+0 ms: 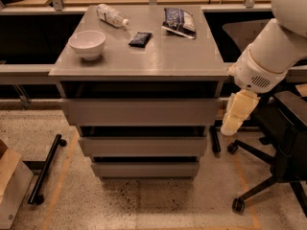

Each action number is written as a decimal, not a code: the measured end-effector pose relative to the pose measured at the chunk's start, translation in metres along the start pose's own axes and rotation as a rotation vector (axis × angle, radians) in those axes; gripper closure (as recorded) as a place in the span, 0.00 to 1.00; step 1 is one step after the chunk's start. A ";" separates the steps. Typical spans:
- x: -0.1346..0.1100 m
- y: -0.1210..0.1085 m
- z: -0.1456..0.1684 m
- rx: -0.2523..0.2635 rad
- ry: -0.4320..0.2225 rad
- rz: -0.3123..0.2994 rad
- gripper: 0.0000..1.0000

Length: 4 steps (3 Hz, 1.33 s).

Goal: Open top drawer

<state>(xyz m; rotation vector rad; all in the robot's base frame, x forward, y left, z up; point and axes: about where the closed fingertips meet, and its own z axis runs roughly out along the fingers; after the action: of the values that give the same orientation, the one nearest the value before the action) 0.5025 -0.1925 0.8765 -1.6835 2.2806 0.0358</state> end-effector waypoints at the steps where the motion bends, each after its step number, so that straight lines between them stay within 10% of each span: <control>1: -0.016 -0.004 0.031 -0.024 -0.093 -0.017 0.00; 4: -0.033 -0.034 0.141 -0.130 -0.379 0.028 0.00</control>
Offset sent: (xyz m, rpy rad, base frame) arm 0.0598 0.0530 -0.1001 0.3156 -0.0058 0.0813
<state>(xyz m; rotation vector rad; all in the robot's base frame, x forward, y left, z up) 0.5751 -0.1445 0.7557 -1.5474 2.0515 0.4771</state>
